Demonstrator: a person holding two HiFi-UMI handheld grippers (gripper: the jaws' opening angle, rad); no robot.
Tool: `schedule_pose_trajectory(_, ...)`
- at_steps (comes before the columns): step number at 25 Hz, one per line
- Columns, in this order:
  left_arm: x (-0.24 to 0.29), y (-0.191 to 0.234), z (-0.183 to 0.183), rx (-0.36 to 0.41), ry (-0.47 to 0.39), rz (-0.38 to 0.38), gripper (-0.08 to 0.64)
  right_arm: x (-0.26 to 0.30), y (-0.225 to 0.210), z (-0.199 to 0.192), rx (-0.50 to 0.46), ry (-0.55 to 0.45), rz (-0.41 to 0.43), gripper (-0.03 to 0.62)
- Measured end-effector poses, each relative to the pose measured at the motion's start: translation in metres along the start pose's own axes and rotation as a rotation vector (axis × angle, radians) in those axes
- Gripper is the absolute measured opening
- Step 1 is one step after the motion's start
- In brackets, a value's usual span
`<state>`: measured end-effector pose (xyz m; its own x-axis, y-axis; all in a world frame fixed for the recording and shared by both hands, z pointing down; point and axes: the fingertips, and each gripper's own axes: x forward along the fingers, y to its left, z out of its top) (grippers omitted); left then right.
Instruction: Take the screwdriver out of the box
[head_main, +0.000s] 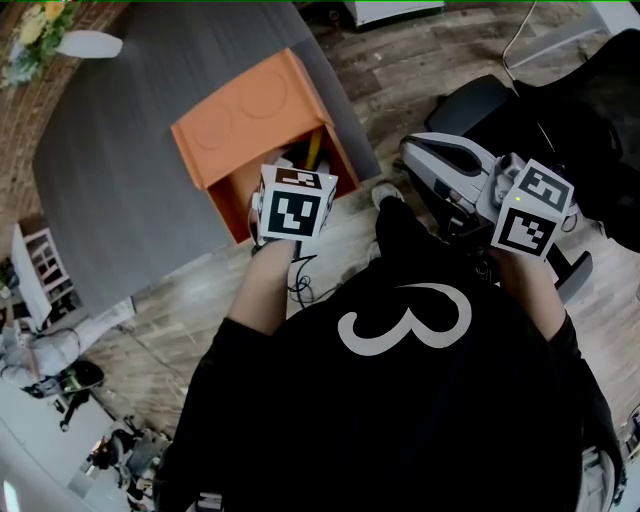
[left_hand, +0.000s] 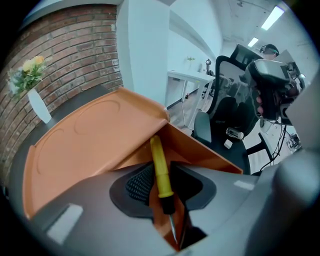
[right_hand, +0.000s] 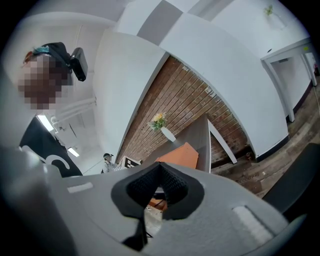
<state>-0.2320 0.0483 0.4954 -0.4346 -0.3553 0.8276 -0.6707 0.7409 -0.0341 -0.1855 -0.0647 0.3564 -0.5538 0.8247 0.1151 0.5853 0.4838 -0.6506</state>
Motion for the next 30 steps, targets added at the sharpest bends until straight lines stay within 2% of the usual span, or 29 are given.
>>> schedule_pose_trajectory(11, 0.004, 0.004, -0.001, -0.031, 0.038, -0.005, 0.095, 0.000, -0.004, -0.006, -0.002, 0.020, -0.008, 0.002)
schedule_pose_trajectory(18, 0.009, 0.008, 0.004, -0.003, 0.039, 0.013, 0.095, -0.001, -0.009, -0.009, 0.001, 0.017, 0.004, 0.002)
schedule_pose_trajectory(21, 0.008, 0.009, 0.005, 0.030, 0.044, 0.026, 0.094, -0.001, -0.009, -0.009, -0.001, 0.022, 0.001, 0.002)
schedule_pose_trajectory(25, 0.005, 0.011, 0.010, 0.116, 0.044, 0.075, 0.094, -0.001, -0.010, -0.010, -0.001, 0.024, -0.002, 0.002)
schedule_pose_trajectory(30, 0.005, 0.008, 0.020, 0.156, 0.011, 0.098, 0.094, -0.001, -0.011, -0.009, -0.007, 0.020, 0.001, 0.002)
